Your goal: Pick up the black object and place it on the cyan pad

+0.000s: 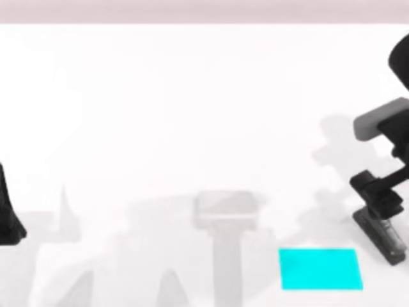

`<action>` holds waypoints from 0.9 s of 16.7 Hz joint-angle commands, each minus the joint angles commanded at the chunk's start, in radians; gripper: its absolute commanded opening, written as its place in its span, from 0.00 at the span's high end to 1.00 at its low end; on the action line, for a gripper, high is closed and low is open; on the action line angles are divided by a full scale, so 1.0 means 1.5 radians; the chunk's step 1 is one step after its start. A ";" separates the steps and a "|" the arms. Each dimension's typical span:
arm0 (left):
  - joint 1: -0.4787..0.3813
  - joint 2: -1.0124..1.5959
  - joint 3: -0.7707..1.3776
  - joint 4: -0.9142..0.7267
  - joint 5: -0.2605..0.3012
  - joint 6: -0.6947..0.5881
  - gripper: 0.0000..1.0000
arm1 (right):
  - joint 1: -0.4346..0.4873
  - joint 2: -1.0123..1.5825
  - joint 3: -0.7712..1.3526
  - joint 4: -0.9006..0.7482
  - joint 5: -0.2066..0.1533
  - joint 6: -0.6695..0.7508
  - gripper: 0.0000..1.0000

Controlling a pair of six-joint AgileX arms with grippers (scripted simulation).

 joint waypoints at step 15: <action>0.000 0.000 0.000 0.000 0.000 0.000 0.00 | 0.004 0.093 -0.151 0.245 0.000 0.005 0.15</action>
